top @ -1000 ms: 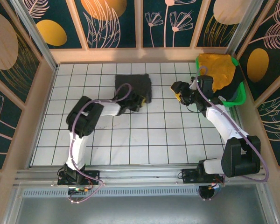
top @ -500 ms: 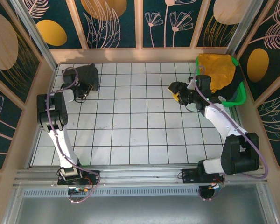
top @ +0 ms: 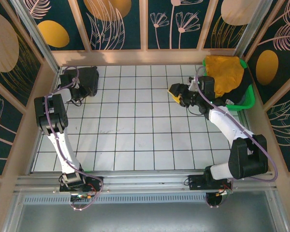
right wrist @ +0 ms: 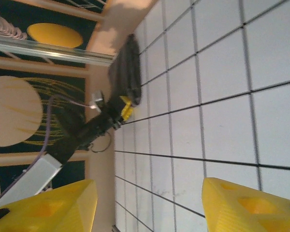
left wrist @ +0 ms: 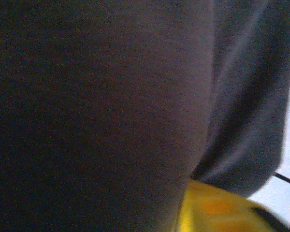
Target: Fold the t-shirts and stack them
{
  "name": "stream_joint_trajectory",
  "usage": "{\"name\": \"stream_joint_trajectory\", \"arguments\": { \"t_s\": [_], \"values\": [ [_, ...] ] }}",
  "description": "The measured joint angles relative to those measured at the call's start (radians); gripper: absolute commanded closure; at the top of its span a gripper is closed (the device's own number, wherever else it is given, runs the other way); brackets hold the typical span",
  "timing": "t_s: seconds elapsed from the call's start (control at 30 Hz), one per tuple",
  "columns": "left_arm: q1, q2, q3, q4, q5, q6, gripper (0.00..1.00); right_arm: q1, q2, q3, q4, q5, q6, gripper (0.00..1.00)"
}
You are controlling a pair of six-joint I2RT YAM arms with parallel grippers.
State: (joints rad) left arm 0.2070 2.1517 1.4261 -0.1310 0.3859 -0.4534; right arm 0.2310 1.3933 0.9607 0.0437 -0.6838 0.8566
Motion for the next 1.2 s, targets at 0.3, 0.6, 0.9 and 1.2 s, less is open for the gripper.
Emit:
{"name": "stream_joint_trajectory", "arguments": {
  "t_s": [0.3,0.6,0.9,1.2],
  "values": [
    [-0.018,-0.349,-0.209,0.007,-0.055,-0.220,0.01,-0.024,-0.001,0.045,0.090,0.027,0.040,0.01],
    [-0.314,-0.982,-0.454,0.048,-0.510,-0.425,0.01,-0.126,-0.095,0.220,-0.134,0.481,-0.176,0.01],
    [-0.304,-1.101,-1.020,0.452,-0.913,-0.051,0.01,-0.141,-0.160,-0.403,0.305,0.926,-0.509,0.01],
    [-0.224,-0.668,-0.991,0.765,-0.873,0.145,0.01,-0.166,0.121,-0.455,0.570,0.965,-0.750,0.01]
  ]
}}
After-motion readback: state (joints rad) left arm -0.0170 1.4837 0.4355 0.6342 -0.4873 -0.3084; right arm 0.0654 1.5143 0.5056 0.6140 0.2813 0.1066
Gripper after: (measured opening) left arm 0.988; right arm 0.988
